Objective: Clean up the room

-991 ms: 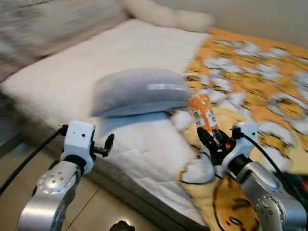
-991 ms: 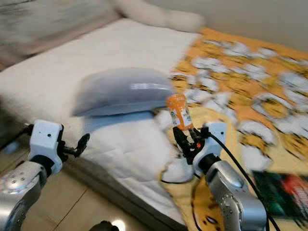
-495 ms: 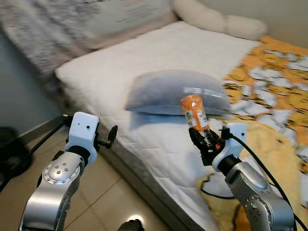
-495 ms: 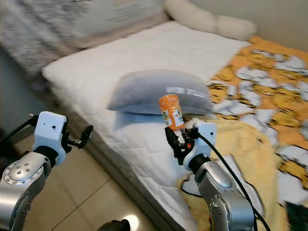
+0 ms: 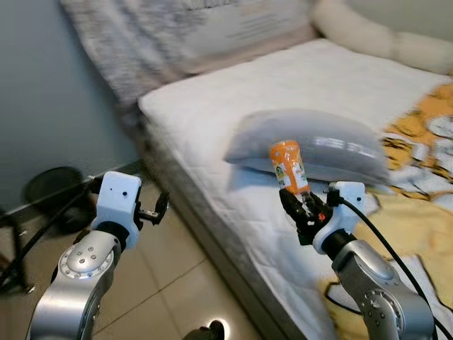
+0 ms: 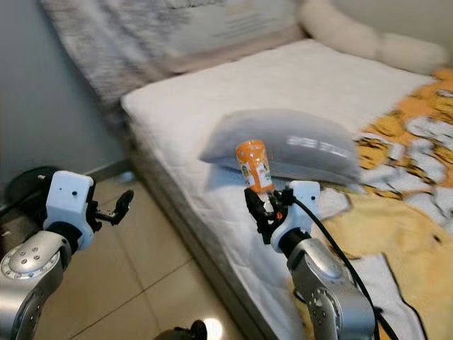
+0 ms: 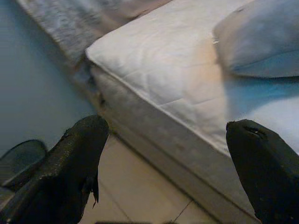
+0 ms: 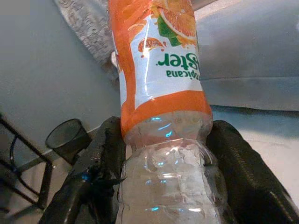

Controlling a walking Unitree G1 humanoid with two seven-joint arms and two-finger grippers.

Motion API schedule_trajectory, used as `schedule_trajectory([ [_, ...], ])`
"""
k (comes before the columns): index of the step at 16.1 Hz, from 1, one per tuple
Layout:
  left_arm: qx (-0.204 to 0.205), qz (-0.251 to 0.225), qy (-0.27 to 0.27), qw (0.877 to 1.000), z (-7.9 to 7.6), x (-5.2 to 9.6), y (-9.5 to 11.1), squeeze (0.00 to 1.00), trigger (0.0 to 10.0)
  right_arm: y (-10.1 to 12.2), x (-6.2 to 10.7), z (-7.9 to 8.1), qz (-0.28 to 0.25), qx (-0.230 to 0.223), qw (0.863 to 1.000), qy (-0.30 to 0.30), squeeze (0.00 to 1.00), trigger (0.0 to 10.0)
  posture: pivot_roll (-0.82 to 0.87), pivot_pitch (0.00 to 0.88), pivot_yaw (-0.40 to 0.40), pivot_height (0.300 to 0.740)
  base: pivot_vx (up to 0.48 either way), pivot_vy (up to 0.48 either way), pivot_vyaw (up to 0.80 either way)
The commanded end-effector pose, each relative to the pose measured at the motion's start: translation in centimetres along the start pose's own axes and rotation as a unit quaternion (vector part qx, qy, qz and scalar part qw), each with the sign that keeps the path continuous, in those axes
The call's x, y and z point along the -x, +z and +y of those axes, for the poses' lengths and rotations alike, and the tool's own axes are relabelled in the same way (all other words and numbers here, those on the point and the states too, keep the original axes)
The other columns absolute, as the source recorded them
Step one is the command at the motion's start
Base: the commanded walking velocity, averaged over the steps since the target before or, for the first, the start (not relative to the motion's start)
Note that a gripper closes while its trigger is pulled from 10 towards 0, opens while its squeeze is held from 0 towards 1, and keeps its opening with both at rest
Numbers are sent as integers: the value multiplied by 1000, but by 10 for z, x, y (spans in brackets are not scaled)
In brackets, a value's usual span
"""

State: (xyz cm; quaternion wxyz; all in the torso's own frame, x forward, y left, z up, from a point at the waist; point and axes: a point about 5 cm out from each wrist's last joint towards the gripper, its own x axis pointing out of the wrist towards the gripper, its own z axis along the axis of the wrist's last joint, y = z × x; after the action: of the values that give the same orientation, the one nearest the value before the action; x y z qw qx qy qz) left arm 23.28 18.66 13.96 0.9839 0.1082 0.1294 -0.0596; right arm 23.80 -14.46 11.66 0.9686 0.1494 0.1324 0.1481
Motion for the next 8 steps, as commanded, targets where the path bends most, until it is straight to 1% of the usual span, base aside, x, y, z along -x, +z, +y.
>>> schedule_trajectory([
  [1,2,-6,15,1000,3,1,2,0,10000,7,1,5,-10,2,1000,2,0,10000,-98,0,24,740,0,0,800],
  [4,-16,-11,-7,1000,-2,0,5,0,10000,8,-2,9,-7,3,1000,12,0,10000,-96,0,25,740,0,0,800],
  [6,5,-24,6,1000,4,-2,9,0,10000,2,-2,5,2,0,1000,-1,0,10000,-99,0,26,740,0,0,800],
  [8,7,-27,6,1000,4,-2,10,0,10000,1,-3,5,5,-3,1000,-2,0,10000,-101,0,25,740,0,0,800],
])
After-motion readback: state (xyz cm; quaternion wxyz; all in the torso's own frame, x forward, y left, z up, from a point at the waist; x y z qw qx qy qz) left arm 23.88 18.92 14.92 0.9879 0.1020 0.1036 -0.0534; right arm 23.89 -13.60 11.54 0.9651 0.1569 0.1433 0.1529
